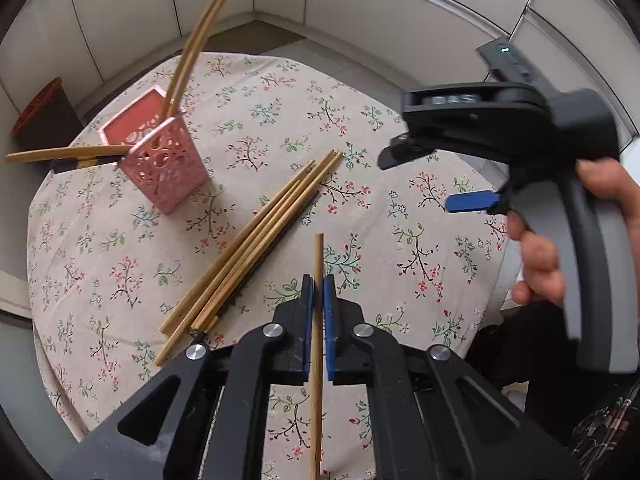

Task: Organize utensils
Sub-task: 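Lower the right tool to the chopsticks and close on one chopstick, then lift the chopstick with the right tool and carry it toward the pink holder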

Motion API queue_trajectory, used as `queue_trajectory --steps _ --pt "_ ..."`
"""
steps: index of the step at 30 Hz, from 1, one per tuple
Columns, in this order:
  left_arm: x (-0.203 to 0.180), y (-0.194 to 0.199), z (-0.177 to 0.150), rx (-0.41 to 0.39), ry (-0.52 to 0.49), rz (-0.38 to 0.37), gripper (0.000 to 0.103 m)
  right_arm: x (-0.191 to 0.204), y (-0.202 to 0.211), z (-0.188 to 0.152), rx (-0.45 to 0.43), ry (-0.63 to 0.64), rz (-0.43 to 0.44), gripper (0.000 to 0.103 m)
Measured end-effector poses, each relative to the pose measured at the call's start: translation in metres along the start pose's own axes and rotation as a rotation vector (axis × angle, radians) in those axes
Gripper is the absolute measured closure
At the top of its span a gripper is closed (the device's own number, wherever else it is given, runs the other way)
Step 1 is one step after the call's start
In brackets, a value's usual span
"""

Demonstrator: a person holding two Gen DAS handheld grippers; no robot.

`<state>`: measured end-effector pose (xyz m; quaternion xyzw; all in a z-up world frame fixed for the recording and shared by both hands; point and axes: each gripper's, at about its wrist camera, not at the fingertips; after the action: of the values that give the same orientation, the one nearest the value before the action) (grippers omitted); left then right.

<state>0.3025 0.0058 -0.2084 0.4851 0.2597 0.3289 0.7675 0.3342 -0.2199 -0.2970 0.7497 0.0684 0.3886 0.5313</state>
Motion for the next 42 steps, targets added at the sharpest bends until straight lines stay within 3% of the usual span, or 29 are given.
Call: queue_trajectory --steps 5,8,21,23,28,32,37,40,42 --pt "0.0 0.018 -0.017 -0.049 0.019 -0.005 0.099 0.026 -0.022 0.02 0.032 -0.042 0.039 0.066" --pt "0.002 0.024 -0.016 -0.075 0.022 -0.016 0.099 0.035 -0.03 0.025 -0.002 -0.061 -0.028 0.08" --pt "0.009 0.037 -0.012 -0.13 0.046 -0.041 0.099 0.063 -0.055 0.038 -0.076 -0.036 -0.199 0.086" --pt "0.01 0.039 -0.012 -0.134 0.053 -0.036 0.099 0.066 -0.055 0.037 -0.084 -0.01 -0.225 0.095" --pt "0.012 0.048 -0.015 -0.164 0.076 -0.013 0.099 0.046 -0.043 0.034 -0.1 0.023 -0.112 0.103" --pt "0.008 0.059 -0.015 -0.203 0.092 -0.003 0.099 0.04 -0.014 0.027 -0.169 0.123 -0.015 0.103" --pt "-0.003 0.071 -0.018 -0.241 0.113 0.014 0.099 0.044 0.031 0.002 -0.213 0.252 0.03 0.103" --pt "-0.008 0.076 -0.022 -0.253 0.131 0.022 0.099 0.038 0.029 -0.004 -0.158 0.225 0.023 0.102" --pt "-0.009 0.08 -0.022 -0.265 0.142 0.021 0.099 0.037 0.013 0.001 -0.078 0.184 0.028 0.094"
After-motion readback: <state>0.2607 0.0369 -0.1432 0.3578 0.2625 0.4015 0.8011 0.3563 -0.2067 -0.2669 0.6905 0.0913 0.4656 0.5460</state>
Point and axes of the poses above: each gripper's, at about its wrist camera, not at the fingertips, and y roughly against the way its jaws point, x to its left, z to its top, and after that the axes turned 2 degrees about x, right-handed
